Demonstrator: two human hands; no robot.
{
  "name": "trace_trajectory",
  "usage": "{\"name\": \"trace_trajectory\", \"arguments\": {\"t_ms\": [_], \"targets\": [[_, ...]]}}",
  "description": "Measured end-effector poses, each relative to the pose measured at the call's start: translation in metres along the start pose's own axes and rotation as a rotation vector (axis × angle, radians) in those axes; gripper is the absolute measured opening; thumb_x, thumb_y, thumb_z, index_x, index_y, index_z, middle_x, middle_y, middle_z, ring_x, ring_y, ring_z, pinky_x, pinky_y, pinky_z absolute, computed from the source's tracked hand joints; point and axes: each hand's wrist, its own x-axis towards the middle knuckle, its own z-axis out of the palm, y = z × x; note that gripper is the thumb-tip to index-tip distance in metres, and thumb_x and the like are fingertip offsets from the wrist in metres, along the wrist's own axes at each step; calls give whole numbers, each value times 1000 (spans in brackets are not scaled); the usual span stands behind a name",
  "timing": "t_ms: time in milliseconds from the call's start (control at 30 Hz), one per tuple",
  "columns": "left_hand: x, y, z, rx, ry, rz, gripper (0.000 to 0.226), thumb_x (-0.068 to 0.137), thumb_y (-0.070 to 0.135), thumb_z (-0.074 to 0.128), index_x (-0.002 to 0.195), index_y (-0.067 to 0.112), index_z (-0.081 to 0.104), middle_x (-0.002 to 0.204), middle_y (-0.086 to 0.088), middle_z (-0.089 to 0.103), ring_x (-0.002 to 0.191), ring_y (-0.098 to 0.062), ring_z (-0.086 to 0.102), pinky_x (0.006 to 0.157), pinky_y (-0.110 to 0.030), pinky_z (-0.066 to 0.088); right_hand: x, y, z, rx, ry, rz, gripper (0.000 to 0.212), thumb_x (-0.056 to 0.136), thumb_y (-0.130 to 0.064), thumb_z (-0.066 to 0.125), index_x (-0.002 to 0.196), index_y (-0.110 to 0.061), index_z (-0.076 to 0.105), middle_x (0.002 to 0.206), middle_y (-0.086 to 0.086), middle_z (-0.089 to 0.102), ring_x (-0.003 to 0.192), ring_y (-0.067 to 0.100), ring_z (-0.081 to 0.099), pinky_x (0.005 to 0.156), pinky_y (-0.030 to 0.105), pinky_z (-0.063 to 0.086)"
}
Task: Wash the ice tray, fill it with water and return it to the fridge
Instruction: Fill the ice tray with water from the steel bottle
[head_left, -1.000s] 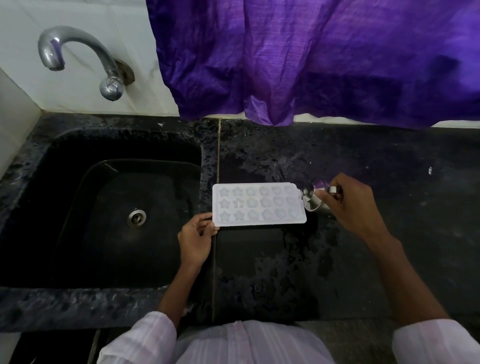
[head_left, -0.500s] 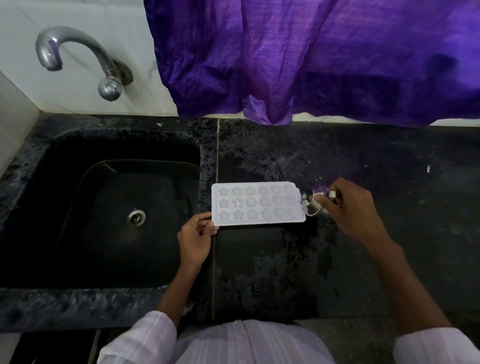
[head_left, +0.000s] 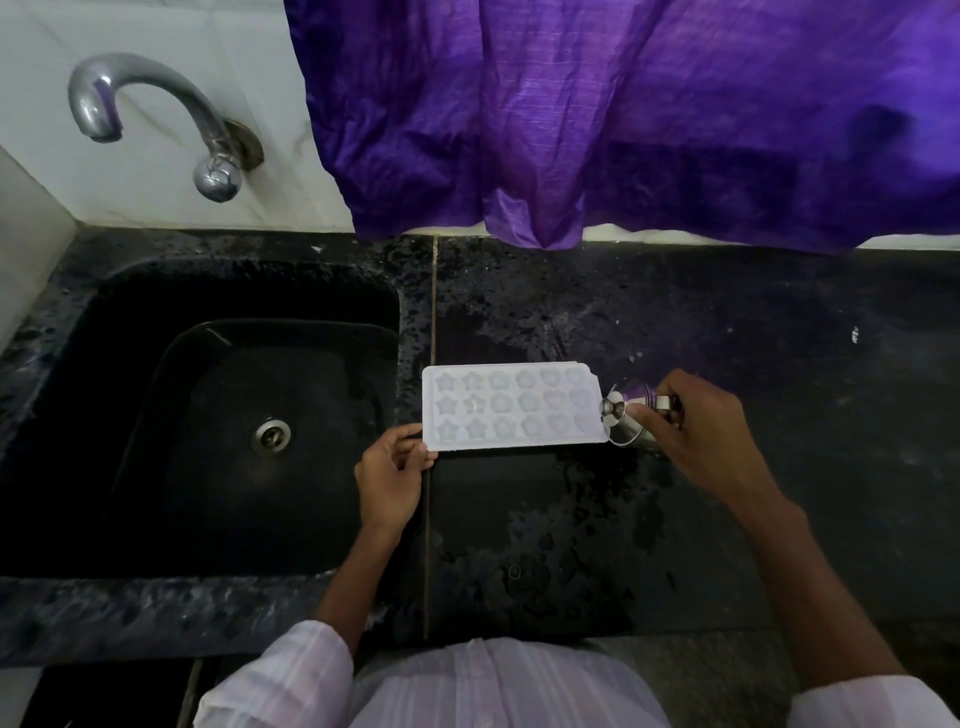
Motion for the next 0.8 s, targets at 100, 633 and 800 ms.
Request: {"name": "trace_trajectory", "arguments": {"t_ms": [100, 633, 800], "targets": [[1, -2, 0, -1, 1, 6, 22, 94, -1, 62, 116, 3, 67, 92, -11, 75, 68, 1, 71, 71, -12, 57, -1, -1, 1, 5, 4, -8, 34, 81, -21, 79, 70, -13, 48, 59, -7, 44, 54, 4, 40, 52, 15, 26], [0, -3, 1, -25, 3, 2, 21, 95, 1, 62, 115, 7, 67, 89, -5, 74, 71, -3, 73, 74, -17, 59, 2, -21, 9, 62, -18, -46, 36, 81, -21, 78, 70, -15, 45, 60, -10, 43, 55, 6, 41, 51, 19, 30], [0, -3, 1, -24, 2, -6, 22, 95, 1, 62, 116, 7, 67, 88, -2, 74, 72, -4, 73, 76, -20, 60, 9, -24, 11, 52, -33, -67, 34, 83, -21, 77, 70, -14, 46, 61, -9, 44, 55, 9, 41, 52, 21, 30]]}}
